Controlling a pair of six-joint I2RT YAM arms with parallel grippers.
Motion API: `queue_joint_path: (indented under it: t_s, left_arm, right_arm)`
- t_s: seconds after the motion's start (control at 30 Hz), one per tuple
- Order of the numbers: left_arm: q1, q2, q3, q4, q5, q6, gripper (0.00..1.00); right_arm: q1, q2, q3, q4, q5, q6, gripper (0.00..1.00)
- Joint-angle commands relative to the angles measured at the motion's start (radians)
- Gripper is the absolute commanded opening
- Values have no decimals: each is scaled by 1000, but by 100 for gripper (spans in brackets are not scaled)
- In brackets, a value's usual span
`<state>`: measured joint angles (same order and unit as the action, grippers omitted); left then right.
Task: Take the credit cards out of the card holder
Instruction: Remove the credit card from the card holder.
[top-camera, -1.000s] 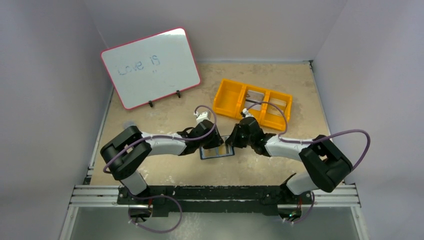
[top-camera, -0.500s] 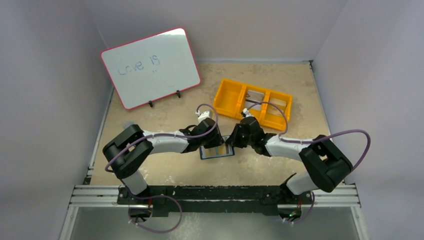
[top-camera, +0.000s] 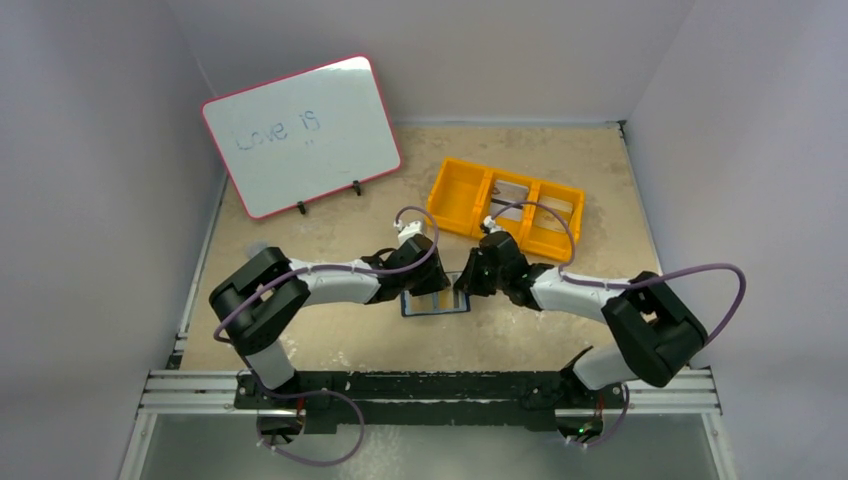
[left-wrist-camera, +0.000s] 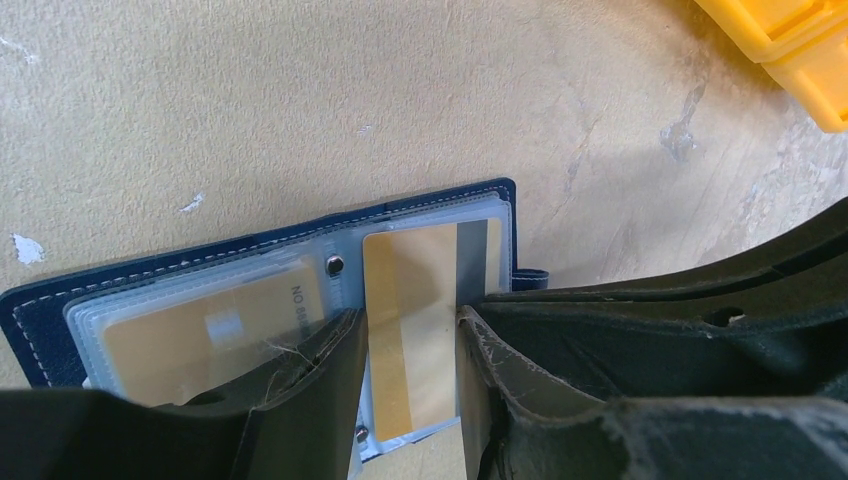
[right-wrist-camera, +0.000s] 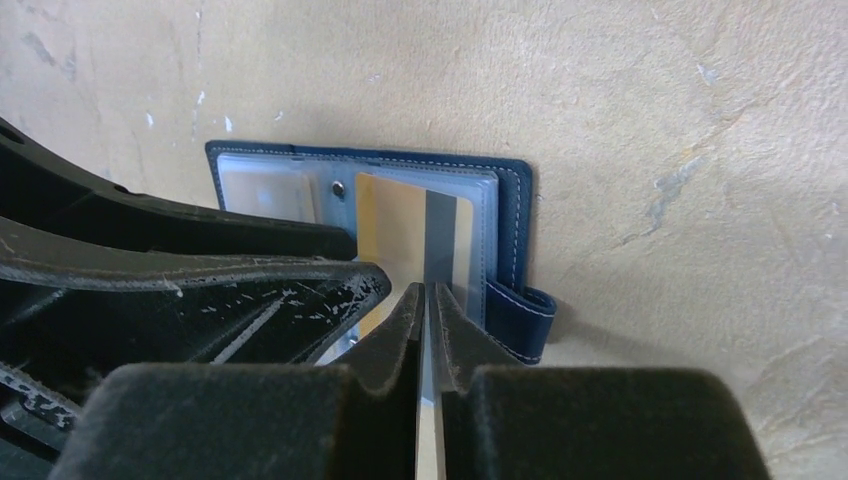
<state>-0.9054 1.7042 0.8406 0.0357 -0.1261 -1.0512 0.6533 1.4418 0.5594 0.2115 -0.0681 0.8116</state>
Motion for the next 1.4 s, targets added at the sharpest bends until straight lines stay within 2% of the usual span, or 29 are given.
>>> queue_joint_path:
  t_s: [0.0,0.17,0.23,0.3,0.43,0.47,0.53,0.63,0.9,1.0,1.13,1.37]
  left_arm:
    - [-10,53,-28,-132,0,33,38]
    - [-10,53,-22,-138,-3,41,38]
    - [-10,51,-23,-134,-2,41,38]
    - [-10,53,-25,-127,2,43,38]
    - [-10,67,-23,-116,22,49,38]
    - [-10,69,-22,-115,26,49,38]
    - [-10,63,-23,-119,28,51,38]
    - [-11,37,-36,-127,21,51,39]
    - [-10,-8,-67,-135,11,40,43]
    - [-10,10,-87,-71,46,21,35]
    - [-9,-4,-118,-11,34,-8,16]
    - [-9,-48,-131,9,-24,-17,0]
  right_arm:
    - [-4,-29,42,-163,45,-79,8]
    - [-3,-77,95,-282,74,-104,14]
    - [-3,-89,84,-284,25,-102,21]
    - [-4,-62,72,-269,5,-103,21]
    - [-3,11,59,-208,-36,-124,19]
    - [-3,24,61,-195,-54,-122,17]
    - [-4,49,65,-196,-49,-124,6]
    - [-4,64,43,-185,-24,-76,1]
    - [-12,161,5,-87,-70,-34,0]
    - [-12,179,1,-71,-83,-33,0]
    - [-12,173,0,-73,-80,-37,0]
    - [-11,172,3,-76,-79,-41,0]
